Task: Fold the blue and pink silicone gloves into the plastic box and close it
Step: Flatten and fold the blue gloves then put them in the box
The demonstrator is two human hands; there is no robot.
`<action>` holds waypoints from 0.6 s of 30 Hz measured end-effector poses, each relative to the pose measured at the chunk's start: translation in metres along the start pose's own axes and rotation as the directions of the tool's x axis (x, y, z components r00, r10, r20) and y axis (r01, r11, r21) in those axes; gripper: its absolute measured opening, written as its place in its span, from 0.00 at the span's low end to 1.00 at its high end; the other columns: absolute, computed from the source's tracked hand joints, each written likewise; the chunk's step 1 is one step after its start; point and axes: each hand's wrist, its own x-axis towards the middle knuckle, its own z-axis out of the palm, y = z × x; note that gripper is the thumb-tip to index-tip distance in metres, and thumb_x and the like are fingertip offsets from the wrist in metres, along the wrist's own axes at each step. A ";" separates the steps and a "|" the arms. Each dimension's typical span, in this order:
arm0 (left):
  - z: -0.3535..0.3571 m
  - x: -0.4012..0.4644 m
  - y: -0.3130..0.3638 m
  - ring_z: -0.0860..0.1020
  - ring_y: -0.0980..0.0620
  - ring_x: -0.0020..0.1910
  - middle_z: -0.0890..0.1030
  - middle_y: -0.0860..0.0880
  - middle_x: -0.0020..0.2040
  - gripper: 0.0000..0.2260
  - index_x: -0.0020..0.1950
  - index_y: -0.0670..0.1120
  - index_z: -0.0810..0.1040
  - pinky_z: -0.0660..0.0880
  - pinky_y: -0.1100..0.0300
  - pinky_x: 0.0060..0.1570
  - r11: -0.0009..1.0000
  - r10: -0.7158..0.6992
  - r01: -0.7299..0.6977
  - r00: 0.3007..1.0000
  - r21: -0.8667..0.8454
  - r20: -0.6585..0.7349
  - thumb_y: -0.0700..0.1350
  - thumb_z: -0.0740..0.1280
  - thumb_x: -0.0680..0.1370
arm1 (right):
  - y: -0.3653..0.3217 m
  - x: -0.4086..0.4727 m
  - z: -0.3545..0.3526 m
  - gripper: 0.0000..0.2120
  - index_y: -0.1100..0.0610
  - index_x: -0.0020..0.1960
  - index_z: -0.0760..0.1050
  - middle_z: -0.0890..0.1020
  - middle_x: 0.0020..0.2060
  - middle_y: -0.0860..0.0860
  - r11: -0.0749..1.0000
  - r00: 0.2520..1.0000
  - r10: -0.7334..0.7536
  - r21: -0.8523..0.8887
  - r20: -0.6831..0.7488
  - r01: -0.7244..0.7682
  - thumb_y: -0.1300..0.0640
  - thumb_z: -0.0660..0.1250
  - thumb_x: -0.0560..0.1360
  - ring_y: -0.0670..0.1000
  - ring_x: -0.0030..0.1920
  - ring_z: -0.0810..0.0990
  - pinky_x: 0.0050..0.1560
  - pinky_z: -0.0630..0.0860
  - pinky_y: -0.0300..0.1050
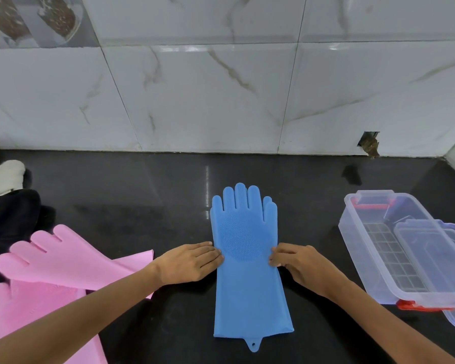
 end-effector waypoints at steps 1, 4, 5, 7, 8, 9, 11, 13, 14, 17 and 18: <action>0.000 0.001 0.000 0.85 0.55 0.45 0.86 0.51 0.47 0.26 0.51 0.46 0.86 0.78 0.61 0.52 1.000 -0.016 0.016 1.000 0.018 -0.007 0.47 0.84 0.55 | -0.001 0.001 0.000 0.09 0.53 0.52 0.80 0.80 0.56 0.48 1.000 1.000 -0.002 -0.003 -0.004 0.002 0.63 0.64 0.76 0.49 0.51 0.82 0.54 0.79 0.40; 0.001 0.008 0.003 0.85 0.55 0.43 0.86 0.51 0.45 0.22 0.49 0.46 0.86 0.80 0.61 0.48 0.993 -0.114 0.116 0.992 0.028 -0.057 0.48 0.83 0.57 | -0.004 0.006 -0.002 0.09 0.52 0.52 0.78 0.80 0.53 0.47 1.000 1.000 0.016 -0.023 -0.009 -0.016 0.61 0.61 0.77 0.49 0.46 0.81 0.49 0.79 0.43; 0.000 0.012 0.005 0.85 0.55 0.41 0.86 0.51 0.43 0.17 0.47 0.47 0.86 0.81 0.63 0.44 0.986 -0.166 0.167 0.982 -0.003 -0.092 0.49 0.81 0.61 | -0.004 0.009 -0.003 0.10 0.51 0.52 0.77 0.79 0.52 0.45 0.999 0.999 0.032 -0.034 -0.005 -0.032 0.60 0.60 0.77 0.48 0.45 0.80 0.47 0.78 0.42; -0.004 0.022 0.011 0.82 0.56 0.33 0.83 0.54 0.37 0.04 0.40 0.50 0.83 0.77 0.66 0.31 0.948 -0.315 0.307 0.939 -0.078 -0.135 0.49 0.74 0.69 | -0.006 0.017 -0.007 0.09 0.48 0.52 0.75 0.79 0.49 0.42 0.996 0.997 0.077 -0.050 0.000 -0.077 0.56 0.58 0.77 0.46 0.41 0.78 0.42 0.74 0.39; -0.006 0.029 0.014 0.78 0.56 0.28 0.80 0.55 0.33 0.04 0.35 0.51 0.79 0.73 0.66 0.26 0.892 -0.447 0.431 0.885 -0.135 -0.127 0.48 0.69 0.70 | -0.007 0.021 -0.010 0.06 0.46 0.49 0.73 0.79 0.45 0.42 0.992 0.993 0.120 -0.042 -0.003 -0.120 0.54 0.59 0.76 0.46 0.39 0.77 0.39 0.71 0.38; -0.007 0.035 0.018 0.74 0.55 0.25 0.76 0.55 0.29 0.07 0.31 0.51 0.73 0.67 0.64 0.24 0.788 -0.605 0.575 0.789 -0.219 -0.104 0.48 0.65 0.70 | -0.007 0.024 -0.012 0.03 0.46 0.46 0.71 0.78 0.41 0.42 0.985 0.986 0.168 -0.034 0.000 -0.168 0.53 0.60 0.74 0.47 0.37 0.76 0.37 0.68 0.38; -0.007 0.051 0.021 0.65 0.53 0.24 0.68 0.52 0.24 0.11 0.28 0.48 0.64 0.59 0.63 0.24 0.442 -0.878 0.826 0.478 -0.349 0.018 0.48 0.63 0.68 | -0.006 0.034 -0.015 0.05 0.49 0.40 0.66 0.77 0.36 0.46 0.954 0.955 0.296 -0.059 0.025 -0.294 0.54 0.63 0.70 0.51 0.36 0.75 0.36 0.68 0.43; -0.010 0.066 0.018 0.62 0.52 0.23 0.64 0.52 0.22 0.12 0.26 0.46 0.61 0.58 0.62 0.25 0.085 -0.971 0.911 0.167 -0.404 0.172 0.50 0.60 0.66 | -0.005 0.047 -0.014 0.09 0.54 0.35 0.64 0.74 0.33 0.51 0.890 0.890 0.456 0.010 -0.028 -0.456 0.56 0.60 0.73 0.56 0.34 0.72 0.36 0.67 0.47; -0.013 0.073 0.016 0.64 0.52 0.23 0.65 0.53 0.23 0.11 0.26 0.46 0.62 0.59 0.62 0.26 -0.051 -0.967 0.910 0.058 -0.412 0.248 0.50 0.59 0.64 | -0.008 0.055 -0.012 0.13 0.57 0.33 0.63 0.73 0.32 0.53 0.842 0.839 0.539 0.083 -0.069 -0.534 0.55 0.57 0.75 0.56 0.34 0.71 0.36 0.66 0.46; -0.014 0.086 0.006 0.71 0.50 0.29 0.71 0.52 0.28 0.06 0.31 0.47 0.69 0.64 0.61 0.31 -0.283 -0.908 0.875 -0.112 -0.392 0.405 0.49 0.60 0.65 | -0.017 0.075 -0.006 0.18 0.59 0.31 0.63 0.73 0.32 0.56 0.724 0.710 0.690 0.143 -0.138 -0.675 0.53 0.52 0.78 0.56 0.36 0.70 0.38 0.66 0.47; -0.012 0.087 0.004 0.72 0.50 0.30 0.73 0.52 0.30 0.06 0.33 0.47 0.70 0.64 0.61 0.31 -0.315 -0.895 0.869 -0.139 -0.381 0.425 0.48 0.61 0.66 | -0.019 0.080 -0.003 0.19 0.59 0.30 0.62 0.72 0.31 0.54 0.704 0.686 0.711 0.146 -0.155 -0.695 0.53 0.52 0.78 0.55 0.35 0.69 0.37 0.66 0.46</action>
